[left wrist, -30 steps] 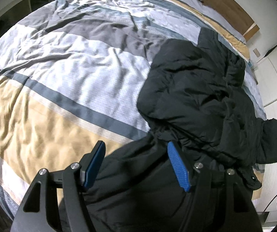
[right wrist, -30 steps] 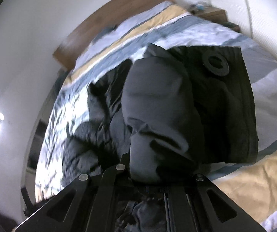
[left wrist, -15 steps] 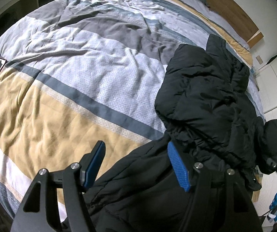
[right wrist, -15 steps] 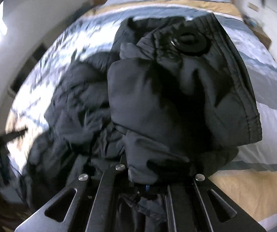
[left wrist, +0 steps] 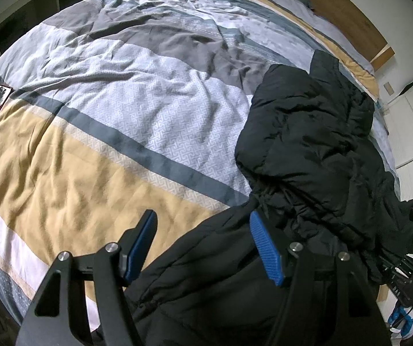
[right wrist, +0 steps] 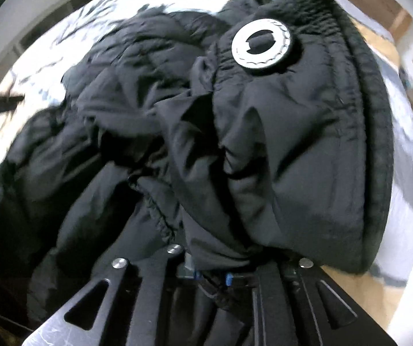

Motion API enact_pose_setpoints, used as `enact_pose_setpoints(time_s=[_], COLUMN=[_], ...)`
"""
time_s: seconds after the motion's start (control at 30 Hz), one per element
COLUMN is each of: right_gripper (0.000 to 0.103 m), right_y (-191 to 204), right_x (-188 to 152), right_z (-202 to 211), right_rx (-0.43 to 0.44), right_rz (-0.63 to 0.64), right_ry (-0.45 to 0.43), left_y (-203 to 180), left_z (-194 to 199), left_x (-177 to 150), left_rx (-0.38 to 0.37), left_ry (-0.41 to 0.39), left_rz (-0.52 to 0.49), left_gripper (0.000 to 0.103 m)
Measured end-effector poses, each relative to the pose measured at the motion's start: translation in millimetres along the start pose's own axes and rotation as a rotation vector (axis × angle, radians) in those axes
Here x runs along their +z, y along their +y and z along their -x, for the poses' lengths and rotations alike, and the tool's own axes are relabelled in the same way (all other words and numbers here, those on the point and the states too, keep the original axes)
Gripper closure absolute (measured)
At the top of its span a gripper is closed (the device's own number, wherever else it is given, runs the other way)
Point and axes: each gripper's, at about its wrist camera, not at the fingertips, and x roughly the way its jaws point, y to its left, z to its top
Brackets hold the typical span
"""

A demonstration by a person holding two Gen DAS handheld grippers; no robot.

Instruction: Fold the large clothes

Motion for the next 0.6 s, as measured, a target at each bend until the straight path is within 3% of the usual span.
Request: enact_pose_setpoints(time_s=[0.3,0.6], right_gripper=[0.054,0.047], right_y=[25,44], right_x=[-6,-9], right_z=[3,16], right_rx=[0.025,0.061], right_rz=[0.079,0.132], right_ry=[-0.009,-0.026], left_y=[-11,-24], left_z=[3,13], left_x=[-3,-1], left_rx=[0.004,-0.014], left_ry=[-0.003,-0.029], left_rz=[-0.012,-0.033], left_gripper=[0.038,0.038])
